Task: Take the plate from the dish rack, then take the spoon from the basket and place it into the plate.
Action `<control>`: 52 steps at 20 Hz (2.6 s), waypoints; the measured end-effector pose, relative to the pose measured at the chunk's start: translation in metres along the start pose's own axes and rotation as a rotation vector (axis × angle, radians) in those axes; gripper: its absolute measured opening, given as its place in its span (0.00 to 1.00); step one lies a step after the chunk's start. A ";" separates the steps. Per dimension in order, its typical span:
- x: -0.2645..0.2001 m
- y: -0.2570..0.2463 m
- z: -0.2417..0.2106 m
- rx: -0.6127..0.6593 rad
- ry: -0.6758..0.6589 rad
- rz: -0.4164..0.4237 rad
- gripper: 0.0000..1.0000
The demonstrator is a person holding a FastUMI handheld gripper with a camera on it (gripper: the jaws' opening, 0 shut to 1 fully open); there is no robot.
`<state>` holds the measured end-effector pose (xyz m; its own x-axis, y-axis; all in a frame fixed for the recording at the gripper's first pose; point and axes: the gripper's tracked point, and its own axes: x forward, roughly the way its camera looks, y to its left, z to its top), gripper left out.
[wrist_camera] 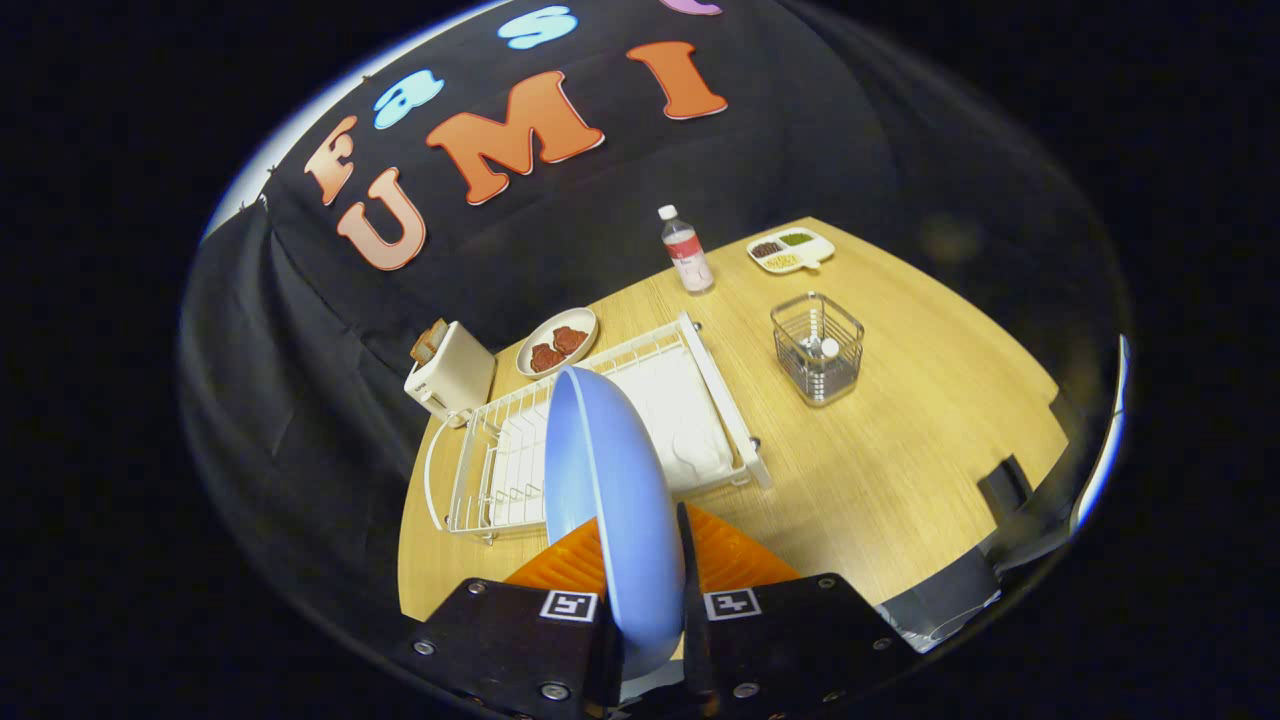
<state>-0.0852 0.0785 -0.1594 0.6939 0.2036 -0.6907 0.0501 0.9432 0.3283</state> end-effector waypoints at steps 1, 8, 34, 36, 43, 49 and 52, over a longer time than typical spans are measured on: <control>-0.001 -0.006 -0.013 0.024 0.017 0.007 0.25; 0.006 -0.039 -0.095 0.260 0.135 0.066 0.24; 0.066 -0.029 -0.121 0.501 0.213 0.120 0.33; 0.062 -0.031 -0.121 0.475 0.219 0.111 0.42; 0.035 -0.047 -0.088 0.373 0.166 0.066 0.72; 0.019 -0.077 -0.032 0.236 0.061 -0.019 0.96; 0.017 -0.089 0.002 0.162 -0.010 -0.067 0.98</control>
<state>-0.0764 -0.0024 -0.1985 0.6920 0.1384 -0.7085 0.2111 0.8998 0.3819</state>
